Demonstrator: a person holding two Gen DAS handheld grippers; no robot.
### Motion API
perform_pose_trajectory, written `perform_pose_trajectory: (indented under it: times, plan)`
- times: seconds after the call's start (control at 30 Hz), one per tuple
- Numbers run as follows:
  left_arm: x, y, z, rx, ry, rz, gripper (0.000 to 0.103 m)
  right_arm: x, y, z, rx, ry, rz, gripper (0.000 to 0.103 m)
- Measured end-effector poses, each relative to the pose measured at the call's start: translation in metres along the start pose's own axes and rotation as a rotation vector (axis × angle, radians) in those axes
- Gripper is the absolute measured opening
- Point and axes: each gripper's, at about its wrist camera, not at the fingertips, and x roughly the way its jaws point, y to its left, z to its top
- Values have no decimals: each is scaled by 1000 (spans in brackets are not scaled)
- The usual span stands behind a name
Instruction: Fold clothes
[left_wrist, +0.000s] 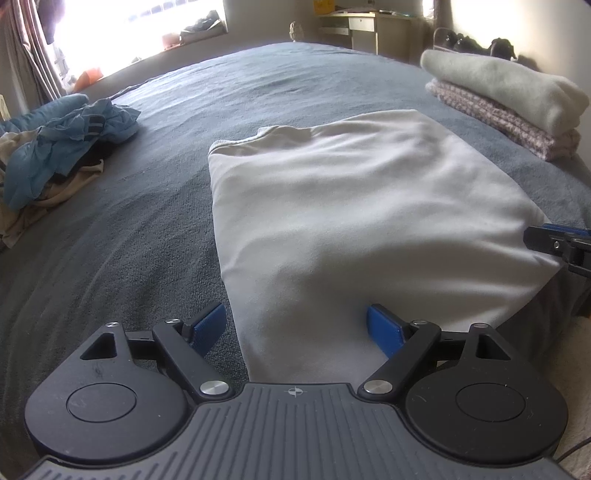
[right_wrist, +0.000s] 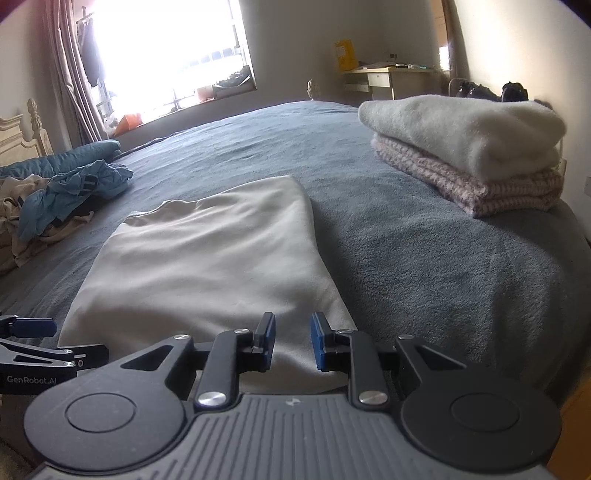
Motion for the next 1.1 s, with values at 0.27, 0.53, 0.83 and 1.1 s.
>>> perform_pose_trajectory:
  times: [0.27,0.53,0.83,1.1]
  plan:
    - [0,-2,0,6,3,7,85,-1,-1,-1,-8,1,7,24]
    - [-9,6,-8,-7,-15,-36,85,-7,-4,0,10,-16,18,24]
    - [-28,54,-49,-119,-45,-131,90,-29,1,-12,119,-21,331,26]
    - [-32,89,-64,-279,-56,-174,90,21,22,-44,378,275,633,36]
